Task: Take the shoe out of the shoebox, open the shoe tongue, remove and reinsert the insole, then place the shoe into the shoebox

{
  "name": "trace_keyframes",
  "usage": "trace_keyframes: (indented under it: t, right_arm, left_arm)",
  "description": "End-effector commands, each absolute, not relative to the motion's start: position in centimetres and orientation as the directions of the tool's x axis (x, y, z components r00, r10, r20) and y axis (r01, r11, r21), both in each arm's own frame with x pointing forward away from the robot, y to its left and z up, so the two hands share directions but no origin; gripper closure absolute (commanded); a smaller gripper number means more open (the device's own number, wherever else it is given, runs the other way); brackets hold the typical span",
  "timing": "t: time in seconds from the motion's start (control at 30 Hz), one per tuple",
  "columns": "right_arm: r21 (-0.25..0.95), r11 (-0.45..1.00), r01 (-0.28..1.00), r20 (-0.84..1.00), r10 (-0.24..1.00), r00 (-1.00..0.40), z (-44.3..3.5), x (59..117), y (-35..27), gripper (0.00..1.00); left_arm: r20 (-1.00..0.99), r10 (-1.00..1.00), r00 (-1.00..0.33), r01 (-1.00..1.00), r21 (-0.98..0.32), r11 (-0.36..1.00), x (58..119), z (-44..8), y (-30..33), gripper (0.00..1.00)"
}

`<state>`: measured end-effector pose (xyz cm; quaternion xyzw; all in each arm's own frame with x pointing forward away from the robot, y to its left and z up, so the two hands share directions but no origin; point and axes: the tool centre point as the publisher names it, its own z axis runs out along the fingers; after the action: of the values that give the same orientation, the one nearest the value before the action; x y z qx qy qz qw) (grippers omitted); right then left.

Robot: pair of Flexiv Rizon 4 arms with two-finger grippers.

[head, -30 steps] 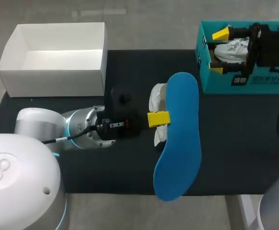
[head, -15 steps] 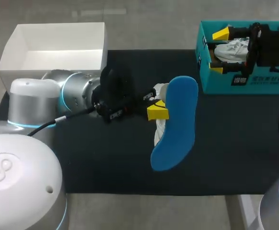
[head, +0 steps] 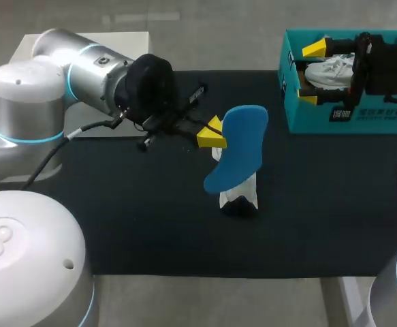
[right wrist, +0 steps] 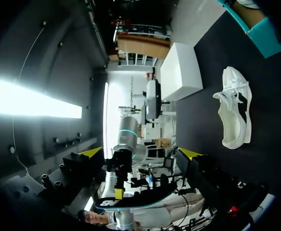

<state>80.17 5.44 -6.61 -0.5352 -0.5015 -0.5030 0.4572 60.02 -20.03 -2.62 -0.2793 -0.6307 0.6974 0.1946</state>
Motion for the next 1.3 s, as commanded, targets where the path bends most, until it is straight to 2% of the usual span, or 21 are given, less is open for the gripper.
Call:
trace_keyframes:
  t: [0.03,0.43,0.5,0.57,0.6,0.67,0.77,0.87,1.0,1.1,1.3]
  right_arm:
    - [0.014,-0.080,0.997,0.997,0.078,-0.008,-6.6,80.2,5.6,0.00]
    - [0.014,-0.080,0.997,0.997,0.078,-0.008,-6.6,80.2,5.6,0.00]
    - [0.014,-0.080,0.997,0.997,0.078,-0.008,-6.6,80.2,5.6,0.00]
    - [0.014,-0.080,0.997,0.997,0.078,-0.008,-6.6,80.2,5.6,0.00]
    - [0.014,-0.080,0.997,0.997,0.078,-0.008,-6.6,80.2,5.6,0.00]
    - [0.014,-0.080,0.997,0.997,0.078,-0.008,-6.6,80.2,5.6,0.00]
    - [0.014,-0.080,0.997,0.997,0.078,-0.008,-6.6,80.2,5.6,0.00]
    - [0.014,-0.080,0.997,0.997,0.078,-0.008,-6.6,80.2,5.6,0.00]
    - [0.014,-0.080,0.997,0.997,0.078,-0.008,-6.6,80.2,5.6,0.00]
    - [0.014,-0.080,0.997,0.997,0.078,-0.008,-6.6,80.2,5.6,0.00]
    - [0.009,-0.080,0.997,0.997,0.080,-0.003,-6.8,80.2,5.7,0.00]
  left_arm:
    - [-0.495,0.652,-0.574,0.649,-0.761,-0.006,60.5,-2.0,-19.7,1.00]
    - [-0.495,0.652,-0.574,0.649,-0.761,-0.006,60.5,-2.0,-19.7,1.00]
    - [-0.591,0.683,-0.429,0.780,-0.624,-0.050,61.0,-2.7,-19.7,1.00]
    - [-0.653,0.652,-0.387,0.821,-0.566,-0.079,61.5,-3.1,-19.9,1.00]
    - [-0.694,0.648,-0.313,0.857,-0.501,-0.123,61.8,-3.2,-19.9,1.00]
    - [-0.739,0.623,-0.257,0.877,-0.450,-0.171,62.0,-3.4,-20.0,1.00]
    - [-0.791,0.603,-0.104,0.924,-0.301,-0.235,62.5,-3.8,-20.1,1.00]
    - [-0.832,0.555,-0.029,0.934,-0.220,-0.281,63.0,-4.1,-20.2,1.00]
    - [-0.835,0.535,0.131,0.935,-0.075,-0.346,63.7,-4.4,-20.2,1.00]
    - [-0.830,0.528,0.181,0.936,-0.019,-0.351,64.4,-4.6,-20.3,1.00]
    - [-0.830,0.524,0.189,0.942,0.002,-0.337,65.0,-5.0,-20.7,1.00]
